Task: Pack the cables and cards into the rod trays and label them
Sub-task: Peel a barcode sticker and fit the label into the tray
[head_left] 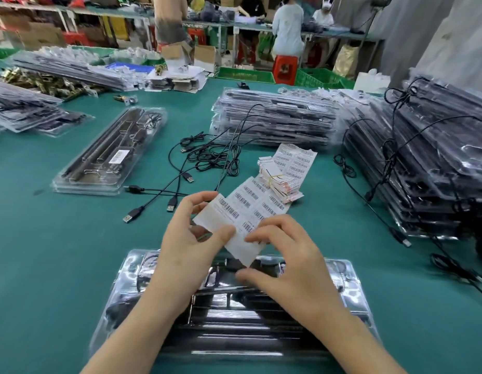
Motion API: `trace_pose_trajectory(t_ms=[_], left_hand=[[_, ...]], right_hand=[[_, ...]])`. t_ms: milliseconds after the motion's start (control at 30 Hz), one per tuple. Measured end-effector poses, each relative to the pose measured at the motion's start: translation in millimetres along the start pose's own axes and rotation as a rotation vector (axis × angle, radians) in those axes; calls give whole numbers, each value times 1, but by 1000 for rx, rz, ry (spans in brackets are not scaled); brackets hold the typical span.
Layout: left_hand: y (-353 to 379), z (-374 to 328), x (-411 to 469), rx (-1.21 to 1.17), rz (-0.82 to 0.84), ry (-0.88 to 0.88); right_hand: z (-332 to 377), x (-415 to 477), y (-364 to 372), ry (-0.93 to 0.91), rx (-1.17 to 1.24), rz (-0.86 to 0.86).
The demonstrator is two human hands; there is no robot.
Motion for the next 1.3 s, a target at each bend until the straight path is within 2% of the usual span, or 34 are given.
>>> trace_pose_trajectory(t_ms=[100,267,333,533,667,800,1033,1300], left_hand=[[1,-6,-1,5,58,64],[18,-13,-7,80,206,119],[19,-15,-8,234,152,190],[18,-31,-16,852,-133,584],[22,-38,-23,1005,-262,783],[31,-45,-33,1088,-240,960],[25,-49,-32,1110,-219,966],[26,-48,-32,1063,-174,965]], right_hand=[[-16,-3,-7,167,139,-72],[-20,4,-7,208,163,-94],[-25,0,-3,258,199,-95],[-38,-7,-4,396,369,-134],[-39,-7,5,446,459,-89],[-40,-7,8,471,490,-74],[-33,-5,10,427,410,11],[-27,-2,11,413,406,-2]])
Point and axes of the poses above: each hand's wrist, its own x-axis towards the middle knuckle, its own y-axis out of the palm, z = x × y, the point moved 8 cm from there along x, towards the middle knuckle, and after that the axes turned 14 degrees about -y, right-handed, at the moved point
